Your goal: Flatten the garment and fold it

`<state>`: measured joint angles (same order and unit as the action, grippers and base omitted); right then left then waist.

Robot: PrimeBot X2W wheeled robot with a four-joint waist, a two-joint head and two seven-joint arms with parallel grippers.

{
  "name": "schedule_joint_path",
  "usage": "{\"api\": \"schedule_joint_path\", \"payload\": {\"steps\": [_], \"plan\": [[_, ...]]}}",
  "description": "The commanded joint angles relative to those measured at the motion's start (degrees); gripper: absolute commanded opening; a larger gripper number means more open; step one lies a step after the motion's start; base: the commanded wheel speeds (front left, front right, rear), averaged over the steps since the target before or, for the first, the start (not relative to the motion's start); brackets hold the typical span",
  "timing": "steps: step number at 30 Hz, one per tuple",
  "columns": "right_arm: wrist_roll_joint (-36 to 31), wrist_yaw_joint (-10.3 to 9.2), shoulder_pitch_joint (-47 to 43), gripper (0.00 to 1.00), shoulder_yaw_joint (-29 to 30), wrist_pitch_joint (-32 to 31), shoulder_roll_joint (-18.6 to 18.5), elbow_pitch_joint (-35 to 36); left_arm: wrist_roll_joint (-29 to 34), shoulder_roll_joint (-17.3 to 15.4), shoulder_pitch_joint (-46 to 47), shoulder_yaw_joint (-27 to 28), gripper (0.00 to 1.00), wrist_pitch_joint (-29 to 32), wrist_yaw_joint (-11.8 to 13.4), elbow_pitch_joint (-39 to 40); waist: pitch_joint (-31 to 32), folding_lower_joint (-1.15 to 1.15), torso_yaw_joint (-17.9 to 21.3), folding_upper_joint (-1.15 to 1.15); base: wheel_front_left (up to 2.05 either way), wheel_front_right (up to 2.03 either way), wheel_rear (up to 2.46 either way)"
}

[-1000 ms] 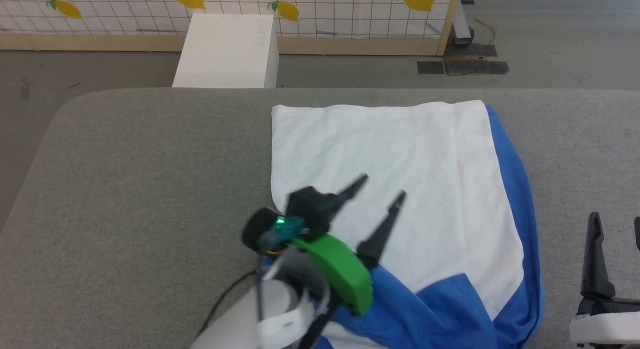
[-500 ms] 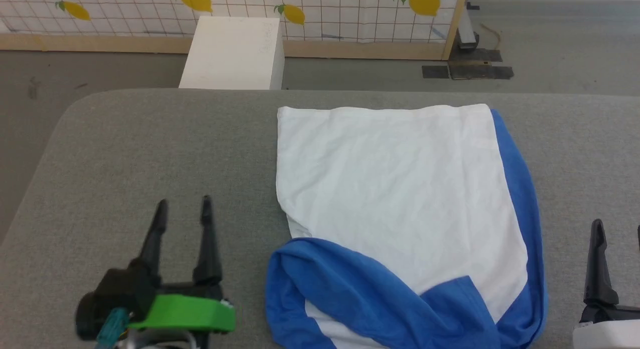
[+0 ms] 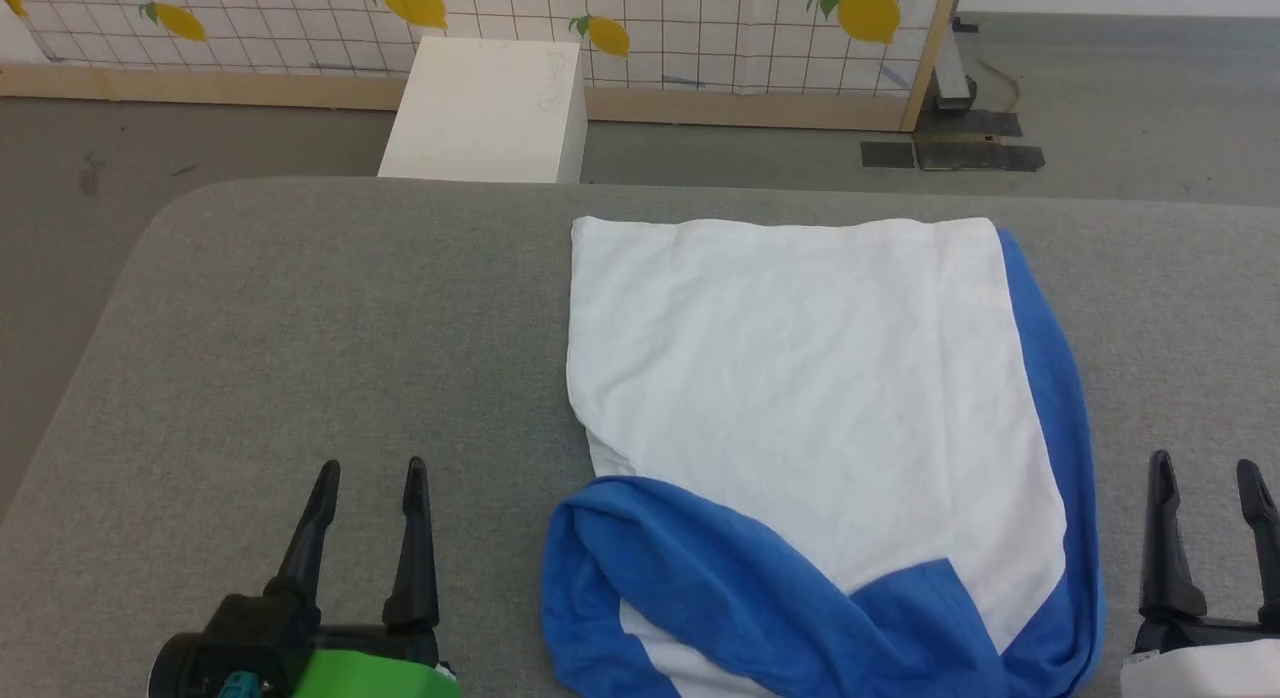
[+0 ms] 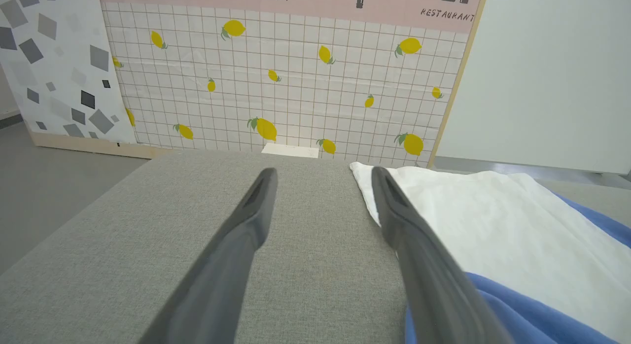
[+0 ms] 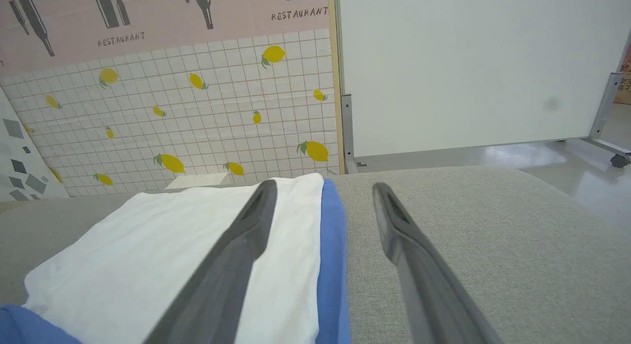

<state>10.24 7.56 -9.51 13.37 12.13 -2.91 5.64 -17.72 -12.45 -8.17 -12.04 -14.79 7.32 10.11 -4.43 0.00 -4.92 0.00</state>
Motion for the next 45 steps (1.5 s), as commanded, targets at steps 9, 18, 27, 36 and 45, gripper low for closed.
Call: {"api": "schedule_joint_path", "payload": {"steps": [9, 18, 27, 36, 45], "plan": [[0.3, -0.08, 4.4, 1.0, 1.1, -4.4, 0.0, 2.7, 1.3, 4.3, -0.3, 4.7, 1.0, -0.2, -4.9, 2.2, -3.3, 0.0, 1.7, 0.0, 0.0, 0.0, 0.0], [2.1, -0.08, 20.0, 1.0, 2.6, -24.4, -4.7, 5.1, 2.5, 6.3, 2.6, 6.3, 1.0, -0.2, -8.2, 2.4, -10.0, 0.0, 2.9, 0.0, 0.0, 0.0, 0.0], [5.6, -0.08, 38.6, 1.0, 2.2, -44.5, -13.1, -8.8, 4.2, 7.6, 7.0, 7.0, 1.0, -0.2, -10.8, 2.6, -17.9, 0.0, 1.7, 0.0, 0.0, 0.0, 0.0], [5.6, -0.08, 45.1, 1.0, -0.9, -51.3, -16.8, -17.6, 4.5, 8.6, 10.3, 6.3, 1.0, -0.2, -12.0, 1.4, -22.5, 0.0, -0.9, 0.0, 0.0, 0.0, 0.0], [7.5, -0.08, 45.1, 1.0, -4.1, -54.4, -18.4, -20.9, 4.4, 9.1, 11.2, 6.5, 1.0, -0.2, -12.6, 0.5, -24.1, 0.0, -2.3, 0.0, 0.0, 0.0, 0.0]]}}
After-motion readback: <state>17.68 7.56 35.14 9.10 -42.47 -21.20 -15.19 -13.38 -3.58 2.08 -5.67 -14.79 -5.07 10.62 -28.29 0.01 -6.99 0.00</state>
